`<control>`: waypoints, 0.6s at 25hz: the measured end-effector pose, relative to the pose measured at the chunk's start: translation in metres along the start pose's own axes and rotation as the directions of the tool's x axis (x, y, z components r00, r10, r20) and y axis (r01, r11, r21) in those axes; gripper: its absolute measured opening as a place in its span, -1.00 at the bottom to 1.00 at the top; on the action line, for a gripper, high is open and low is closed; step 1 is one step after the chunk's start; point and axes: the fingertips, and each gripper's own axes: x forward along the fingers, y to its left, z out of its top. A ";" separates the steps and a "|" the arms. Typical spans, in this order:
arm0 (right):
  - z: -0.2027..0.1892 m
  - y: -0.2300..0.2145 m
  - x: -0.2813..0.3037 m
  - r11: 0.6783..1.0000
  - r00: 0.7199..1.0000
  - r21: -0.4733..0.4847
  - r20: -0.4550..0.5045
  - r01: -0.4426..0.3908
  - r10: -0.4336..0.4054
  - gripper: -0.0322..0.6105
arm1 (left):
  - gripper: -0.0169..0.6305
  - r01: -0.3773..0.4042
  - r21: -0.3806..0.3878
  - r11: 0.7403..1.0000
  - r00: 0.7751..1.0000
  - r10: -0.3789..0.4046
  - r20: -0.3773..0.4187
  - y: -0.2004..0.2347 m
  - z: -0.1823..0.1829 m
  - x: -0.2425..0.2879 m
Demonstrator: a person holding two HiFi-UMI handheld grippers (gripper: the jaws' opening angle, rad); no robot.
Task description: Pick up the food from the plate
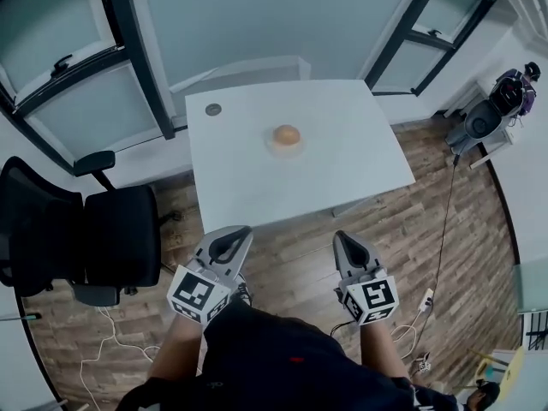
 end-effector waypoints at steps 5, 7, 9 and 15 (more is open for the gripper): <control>0.022 0.014 0.052 1.000 0.999 0.008 -0.034 0.000 0.001 -0.82 | -0.86 0.016 0.000 1.000 1.000 -0.016 0.001 0.050 0.009 0.005; 0.027 0.017 0.067 1.000 0.999 0.006 -0.032 -0.006 0.006 -0.82 | -0.86 0.025 0.002 1.000 1.000 -0.025 -0.005 0.063 0.012 0.010; 0.029 0.017 0.079 1.000 0.999 0.006 -0.034 -0.013 0.013 -0.82 | -0.86 0.031 -0.002 1.000 0.999 -0.031 -0.007 0.074 0.014 0.015; 0.031 0.001 0.106 0.999 0.999 0.002 -0.006 -0.033 0.033 -0.82 | -0.86 0.020 -0.033 0.999 1.000 -0.020 -0.007 0.095 0.016 0.033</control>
